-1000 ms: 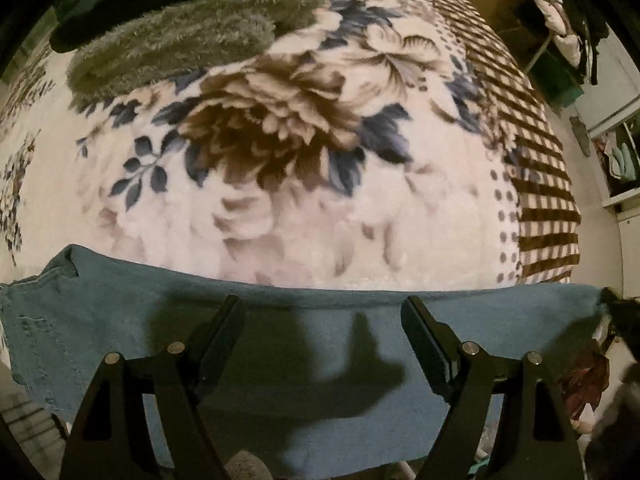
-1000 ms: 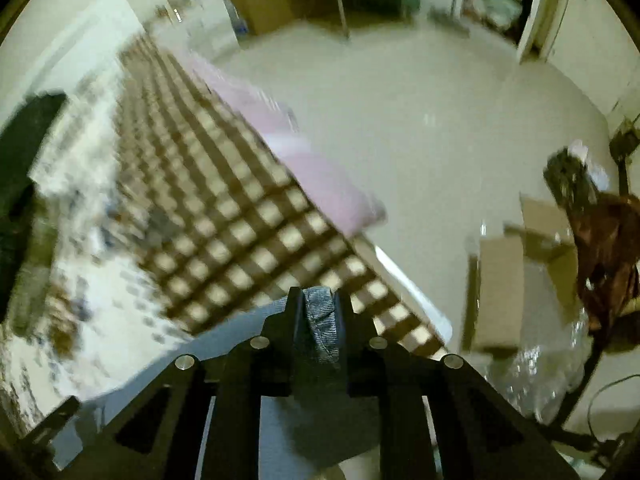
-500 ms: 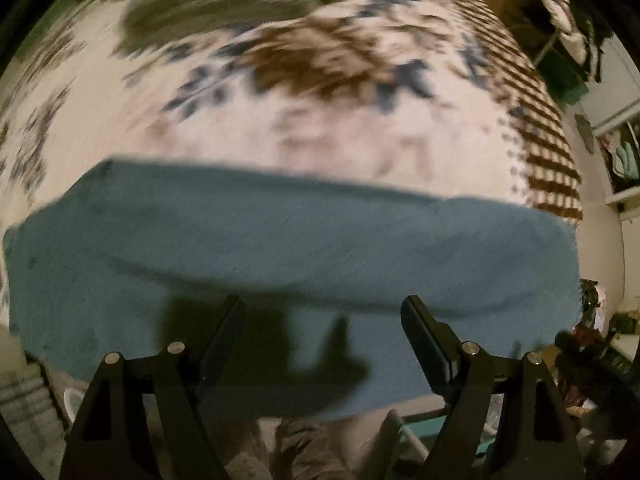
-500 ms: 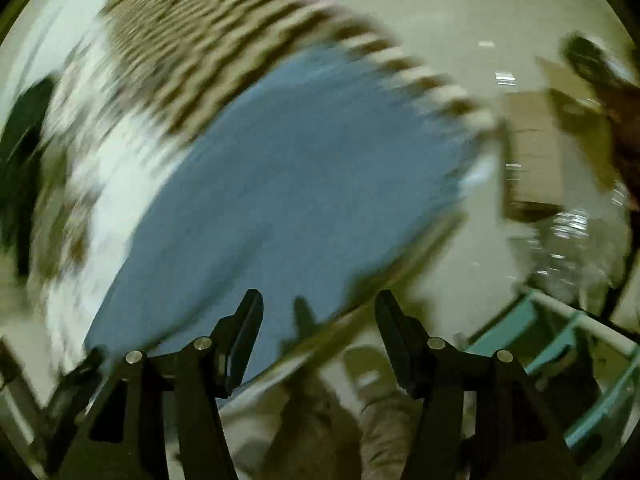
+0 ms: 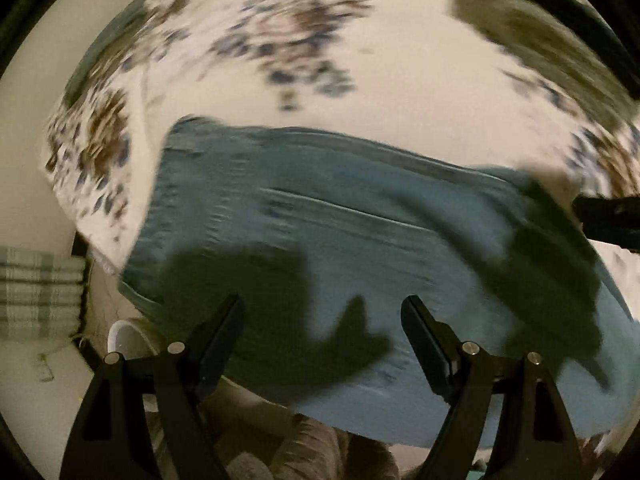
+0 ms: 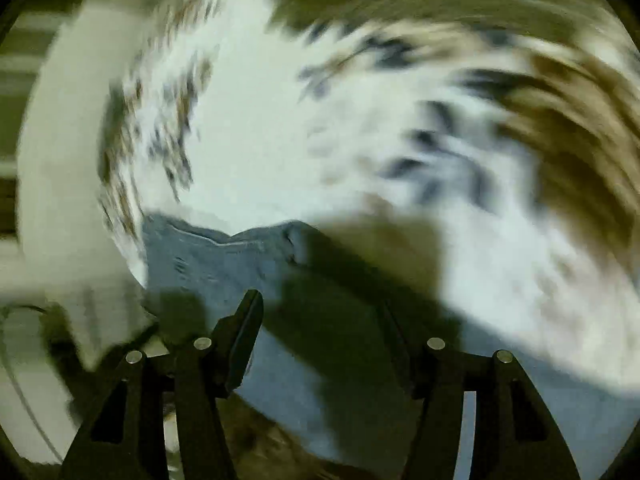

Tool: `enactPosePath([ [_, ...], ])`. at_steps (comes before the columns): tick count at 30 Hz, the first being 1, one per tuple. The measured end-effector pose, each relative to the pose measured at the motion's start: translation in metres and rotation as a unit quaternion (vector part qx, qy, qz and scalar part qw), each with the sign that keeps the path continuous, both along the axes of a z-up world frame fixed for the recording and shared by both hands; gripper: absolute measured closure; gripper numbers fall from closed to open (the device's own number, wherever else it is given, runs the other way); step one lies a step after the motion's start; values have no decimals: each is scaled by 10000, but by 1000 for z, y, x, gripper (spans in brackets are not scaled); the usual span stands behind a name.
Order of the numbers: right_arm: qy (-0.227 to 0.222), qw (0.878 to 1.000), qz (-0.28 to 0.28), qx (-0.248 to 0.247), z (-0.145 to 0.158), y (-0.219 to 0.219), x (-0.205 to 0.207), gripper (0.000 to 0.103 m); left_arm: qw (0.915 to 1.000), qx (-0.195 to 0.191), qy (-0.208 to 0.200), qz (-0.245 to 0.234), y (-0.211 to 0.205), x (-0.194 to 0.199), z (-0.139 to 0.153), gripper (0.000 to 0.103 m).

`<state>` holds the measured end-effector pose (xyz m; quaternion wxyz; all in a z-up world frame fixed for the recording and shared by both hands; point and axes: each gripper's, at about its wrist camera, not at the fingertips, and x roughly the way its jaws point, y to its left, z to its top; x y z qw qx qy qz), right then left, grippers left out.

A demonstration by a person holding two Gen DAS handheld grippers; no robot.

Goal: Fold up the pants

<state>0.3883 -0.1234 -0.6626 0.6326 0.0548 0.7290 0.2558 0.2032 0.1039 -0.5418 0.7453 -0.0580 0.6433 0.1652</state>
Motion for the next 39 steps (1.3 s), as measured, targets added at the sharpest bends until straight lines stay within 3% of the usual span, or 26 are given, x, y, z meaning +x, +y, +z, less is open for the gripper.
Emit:
enactPosePath([
  [1, 50, 9994, 300, -146, -10, 19, 4, 46, 10000, -27, 10, 78, 12, 1, -3, 24],
  [2, 77, 9988, 442, -176, -16, 26, 4, 73, 9999, -56, 44, 114, 20, 2, -6, 24],
  [3, 101, 9980, 602, -185, -18, 33, 2, 91, 9998, -120, 81, 149, 29, 4, -10, 24],
  [4, -28, 9961, 802, -375, -17, 40, -3, 101, 9997, -167, 79, 167, 33, 5, -12, 24],
  [6, -393, 9924, 954, -676, -7, 44, -11, 101, 9995, -262, 101, 168, 41, 7, -15, 24],
  [10, -796, 9925, 400, -840, 15, 33, -5, 102, 9988, -449, 139, 138, 51, 7, -21, 24],
  [15, -722, 9925, -135, -982, -1, 32, 5, 100, 9986, -508, 124, 88, 60, 4, -22, 24],
  [16, -598, 9932, -368, -933, 0, 24, 3, 96, 9986, -503, 111, 98, 64, 3, -21, 24],
  [18, -445, 9921, -838, -821, 13, 7, -7, 73, 9985, -526, 70, 155, 72, -4, -15, 24],
  [19, -397, 9886, -1332, -576, 25, -1, -23, 50, 9982, -541, 77, 236, 77, -9, -12, 24],
  [21, -287, 9790, -1965, -461, 39, -30, -56, 47, 9967, -677, 83, 446, 89, -23, -7, 24],
  [23, 97, 9601, -2748, -515, 40, -61, -105, 47, 9939, -840, 136, 700, 101, -38, -8, 24],
  [27, 1124, 9150, -3842, -503, 3, -106, -188, 47, 9835, -1260, 389, 1240, 122, -63, -28, 24],
  [30, 1570, 8841, -4393, -274, -31, -118, -227, 47, 9736, -1594, 508, 1550, 132, -68, -48, 33],
  [31, 1572, 8788, -4498, -243, -39, -120, -235, 47, 9704, -1685, 503, 1655, 135, -69, -54, 42],
  [33, 1502, 8755, -4592, -115, -48, -120, -238, 48, 9654, -1811, 448, 1821, 142, -71, -63, 47],
  [37, 1463, 8615, -4862, -106, -60, -117, -245, 103, 9672, -1712, 211, 1867, 140, -75, -59, 66],
  [38, 1363, 8628, -4867, -148, -56, -117, -247, 103, 9689, -1653, 143, 1834, 139, -78, -56, 80],
  [39, 1276, 8645, -4856, -220, -52, -115, -245, 103, 9709, -1560, 87, 1818, 138, -80, -51, 83],
])
